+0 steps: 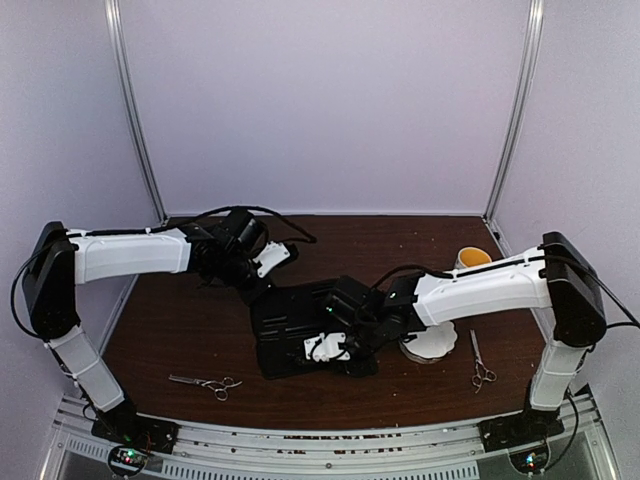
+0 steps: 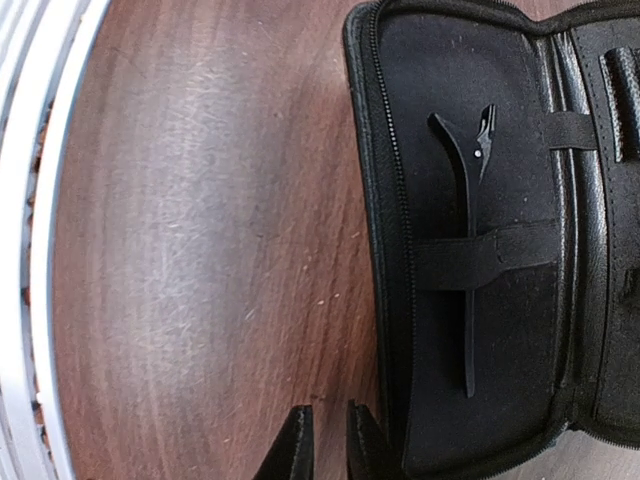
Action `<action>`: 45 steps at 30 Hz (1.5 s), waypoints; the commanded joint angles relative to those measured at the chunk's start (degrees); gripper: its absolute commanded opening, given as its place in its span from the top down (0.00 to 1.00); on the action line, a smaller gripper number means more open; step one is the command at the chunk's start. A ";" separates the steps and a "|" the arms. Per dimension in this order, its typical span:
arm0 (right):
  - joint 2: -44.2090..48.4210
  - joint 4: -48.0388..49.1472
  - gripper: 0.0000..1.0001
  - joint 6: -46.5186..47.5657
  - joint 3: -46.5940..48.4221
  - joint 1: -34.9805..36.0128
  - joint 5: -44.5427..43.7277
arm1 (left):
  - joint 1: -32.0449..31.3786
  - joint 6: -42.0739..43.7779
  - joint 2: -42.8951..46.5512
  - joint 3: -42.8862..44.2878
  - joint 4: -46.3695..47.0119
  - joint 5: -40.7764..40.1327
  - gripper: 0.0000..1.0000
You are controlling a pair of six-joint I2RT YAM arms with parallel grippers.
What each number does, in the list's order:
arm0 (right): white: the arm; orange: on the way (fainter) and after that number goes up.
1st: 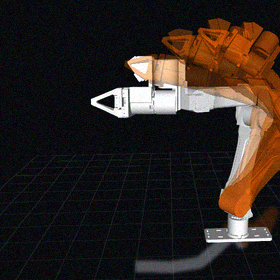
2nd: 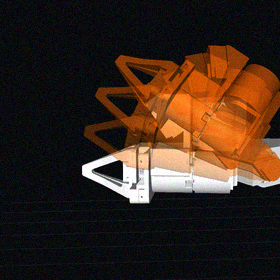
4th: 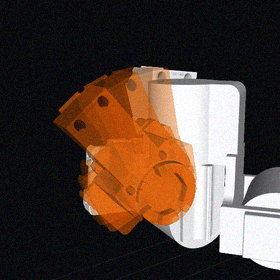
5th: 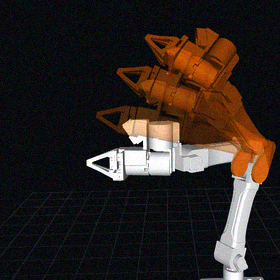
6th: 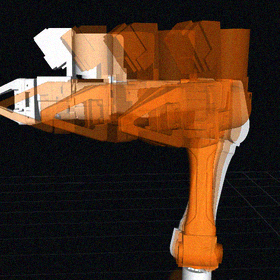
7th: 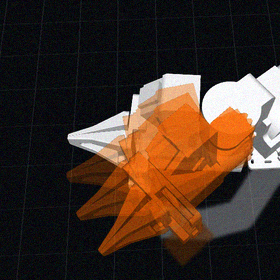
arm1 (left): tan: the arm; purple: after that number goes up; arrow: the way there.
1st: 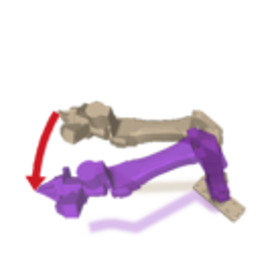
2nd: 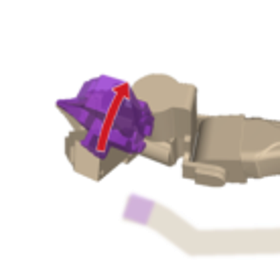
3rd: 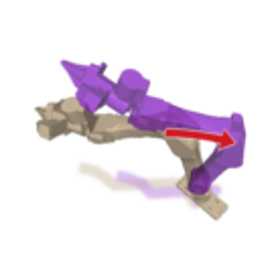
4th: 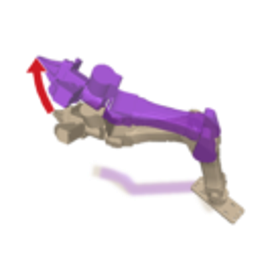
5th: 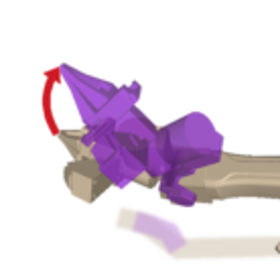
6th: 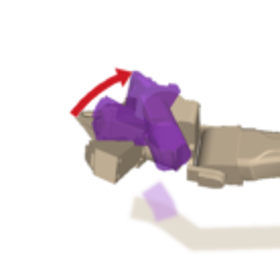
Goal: Sort the hair-cutting tools
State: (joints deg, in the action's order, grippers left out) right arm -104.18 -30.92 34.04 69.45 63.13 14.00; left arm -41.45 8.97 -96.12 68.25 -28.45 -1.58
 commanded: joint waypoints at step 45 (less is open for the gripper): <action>-11.01 -5.71 0.75 7.21 13.96 -3.80 -2.15 | -3.55 6.07 5.39 -2.95 4.01 3.53 1.00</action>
State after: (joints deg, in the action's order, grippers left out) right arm -112.55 -33.71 40.58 81.41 59.48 10.52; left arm -44.34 14.24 -92.64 65.87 -27.00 0.27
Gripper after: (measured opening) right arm 0.254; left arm 0.019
